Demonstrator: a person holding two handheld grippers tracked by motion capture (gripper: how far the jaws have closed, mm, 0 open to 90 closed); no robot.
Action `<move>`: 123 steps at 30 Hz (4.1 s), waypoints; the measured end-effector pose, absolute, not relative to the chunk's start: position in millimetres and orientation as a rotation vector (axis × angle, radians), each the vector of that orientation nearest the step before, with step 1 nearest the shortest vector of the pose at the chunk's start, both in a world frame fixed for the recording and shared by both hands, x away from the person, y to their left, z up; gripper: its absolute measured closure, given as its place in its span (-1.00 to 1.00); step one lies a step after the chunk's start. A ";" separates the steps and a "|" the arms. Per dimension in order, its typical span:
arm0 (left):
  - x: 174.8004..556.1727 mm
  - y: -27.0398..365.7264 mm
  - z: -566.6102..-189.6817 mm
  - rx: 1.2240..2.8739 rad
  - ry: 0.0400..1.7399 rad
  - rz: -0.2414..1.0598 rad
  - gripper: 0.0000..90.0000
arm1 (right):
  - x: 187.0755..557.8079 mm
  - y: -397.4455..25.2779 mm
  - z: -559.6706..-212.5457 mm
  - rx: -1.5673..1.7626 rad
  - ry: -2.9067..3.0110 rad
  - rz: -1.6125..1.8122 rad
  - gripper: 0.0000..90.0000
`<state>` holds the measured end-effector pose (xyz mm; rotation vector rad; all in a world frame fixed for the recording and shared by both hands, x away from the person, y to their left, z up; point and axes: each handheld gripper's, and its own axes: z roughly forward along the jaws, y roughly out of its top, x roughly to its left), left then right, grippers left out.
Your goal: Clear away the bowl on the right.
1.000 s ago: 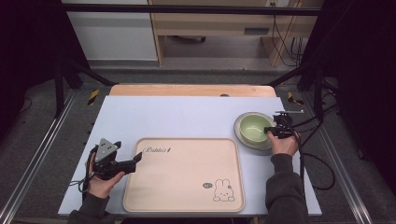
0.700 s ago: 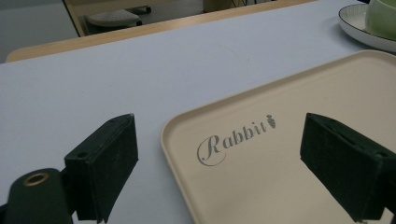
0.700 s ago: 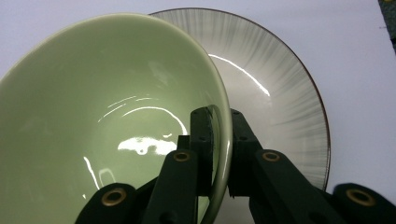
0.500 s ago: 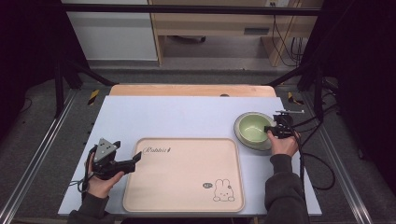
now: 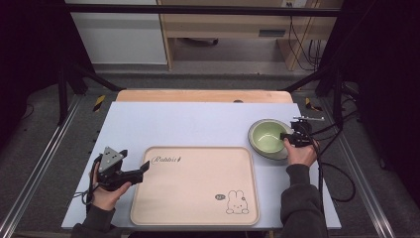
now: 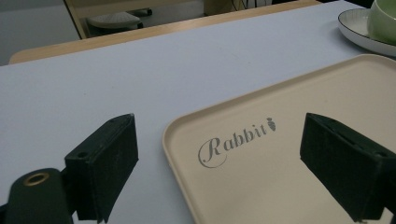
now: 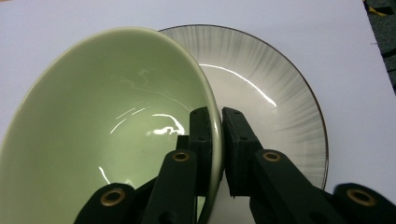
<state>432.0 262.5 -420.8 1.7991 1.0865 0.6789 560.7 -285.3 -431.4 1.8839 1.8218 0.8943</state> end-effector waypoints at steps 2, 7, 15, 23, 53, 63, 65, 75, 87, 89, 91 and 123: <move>432.1 262.5 -420.9 1.800 1.087 0.679 -0.76 | 560.0 -285.5 -430.8 1.882 1.824 0.894 0.85; 432.2 262.1 -421.1 1.801 1.087 0.680 -0.76 | 556.6 -285.6 -425.3 1.889 1.814 0.944 0.85; 431.9 262.3 -420.8 1.798 1.087 0.678 -0.76 | 548.4 -282.9 -413.9 1.843 1.826 0.976 0.85; 431.6 262.1 -420.4 1.797 1.084 0.681 -0.76 | 536.2 -276.6 -403.0 1.787 1.853 1.025 0.85; 430.8 261.5 -419.5 1.795 1.080 0.680 -0.76 | 483.3 -220.9 -380.9 1.495 2.072 1.187 0.84; 430.2 261.2 -418.9 1.794 1.075 0.678 -0.76 | 473.2 -203.7 -377.2 1.430 2.136 1.208 0.85; 430.1 261.1 -418.8 1.793 1.074 0.678 -0.76 | 471.1 -200.0 -376.4 1.411 2.149 1.217 0.84; 429.5 261.3 -417.8 1.789 1.069 0.678 -0.76 | 461.9 -175.7 -371.1 1.342 2.223 1.250 0.84; 427.8 261.8 -415.2 1.781 1.060 0.681 -0.76 | 461.4 -146.7 -368.4 1.271 2.294 1.256 0.84; 427.5 261.9 -414.6 1.782 1.058 0.682 -0.76 | 462.5 -140.9 -368.7 1.262 2.303 1.256 0.84; 427.2 262.1 -413.9 1.779 1.057 0.683 -0.76 | 463.6 -134.5 -368.9 1.259 2.312 1.260 0.84; 425.6 264.2 -410.8 1.766 1.052 0.685 -0.76 | 498.9 -89.6 -399.8 1.302 2.371 1.183 0.84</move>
